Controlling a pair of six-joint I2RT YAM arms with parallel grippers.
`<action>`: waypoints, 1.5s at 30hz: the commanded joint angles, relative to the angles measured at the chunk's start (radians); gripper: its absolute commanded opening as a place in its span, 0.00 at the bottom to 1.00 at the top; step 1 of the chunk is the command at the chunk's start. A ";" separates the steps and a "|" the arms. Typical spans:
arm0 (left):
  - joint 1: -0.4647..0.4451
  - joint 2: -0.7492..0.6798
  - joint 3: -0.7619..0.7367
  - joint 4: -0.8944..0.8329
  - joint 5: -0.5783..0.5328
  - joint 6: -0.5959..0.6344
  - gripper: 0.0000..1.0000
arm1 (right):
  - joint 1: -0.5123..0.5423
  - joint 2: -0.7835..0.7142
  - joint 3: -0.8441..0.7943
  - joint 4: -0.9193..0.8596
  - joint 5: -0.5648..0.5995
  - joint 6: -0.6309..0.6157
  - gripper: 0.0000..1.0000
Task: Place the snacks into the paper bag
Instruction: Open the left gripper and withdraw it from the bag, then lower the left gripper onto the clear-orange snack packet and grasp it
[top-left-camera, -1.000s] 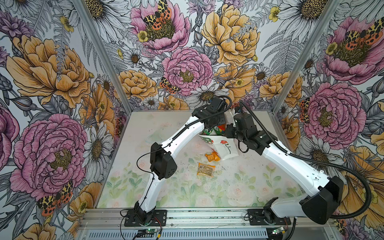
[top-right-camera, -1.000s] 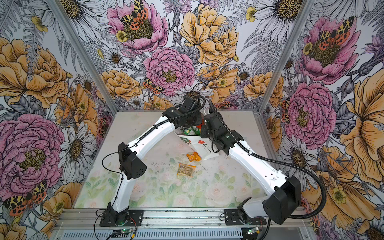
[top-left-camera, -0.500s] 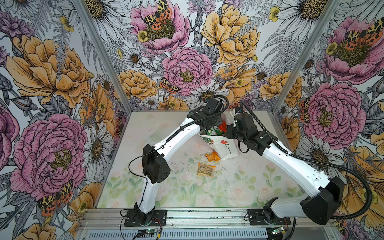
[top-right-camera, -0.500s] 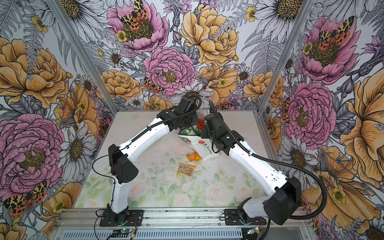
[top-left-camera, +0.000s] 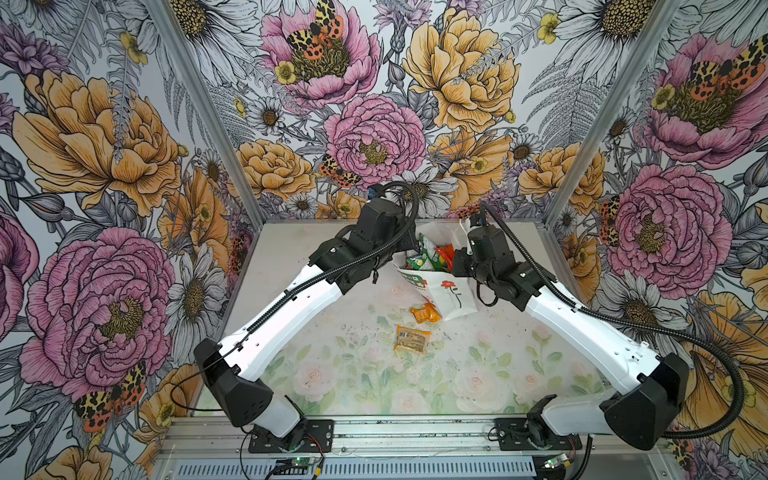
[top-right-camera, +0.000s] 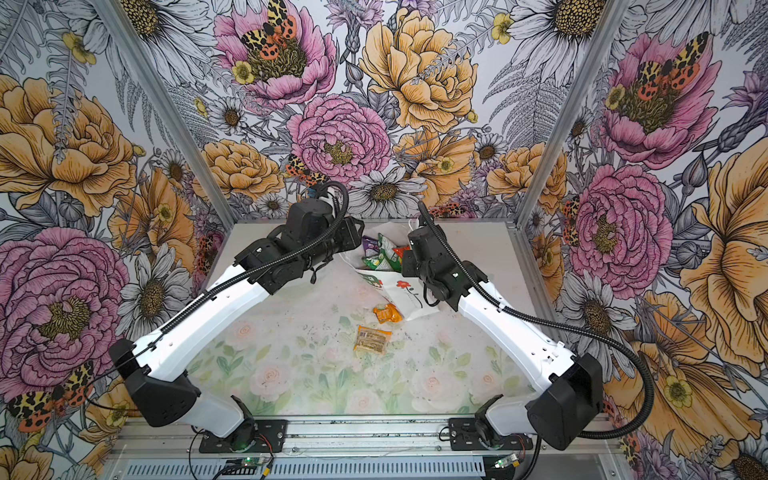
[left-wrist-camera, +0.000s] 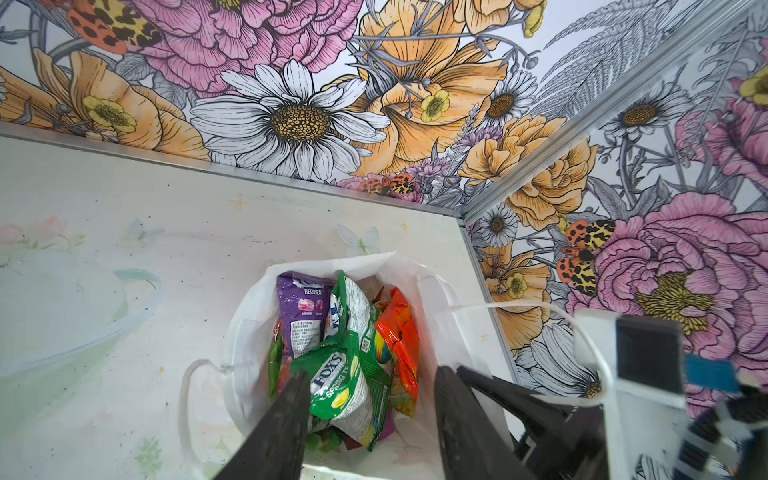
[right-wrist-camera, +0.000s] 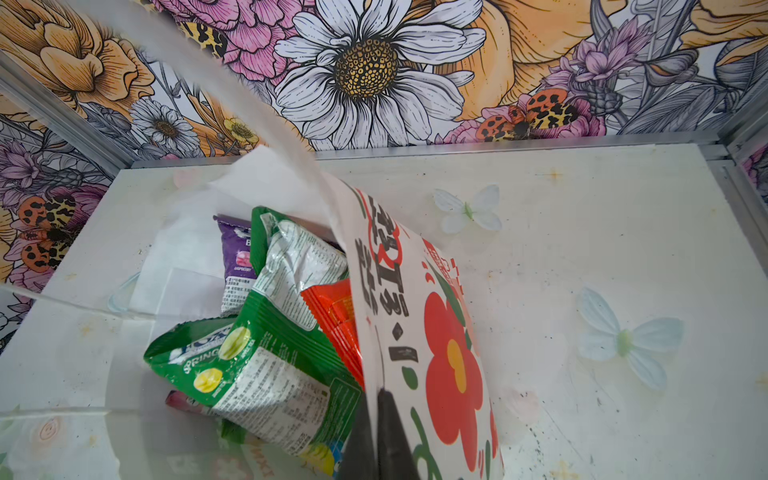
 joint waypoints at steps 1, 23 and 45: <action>0.041 -0.070 -0.085 0.090 0.031 0.046 0.50 | 0.010 -0.025 0.009 0.005 0.001 0.011 0.00; 0.288 -0.523 -0.863 0.066 0.331 0.030 0.60 | 0.006 -0.030 0.001 -0.004 0.035 -0.010 0.00; -0.029 -0.110 -1.011 0.450 0.373 -0.071 0.76 | -0.002 -0.044 -0.022 -0.004 0.028 0.003 0.00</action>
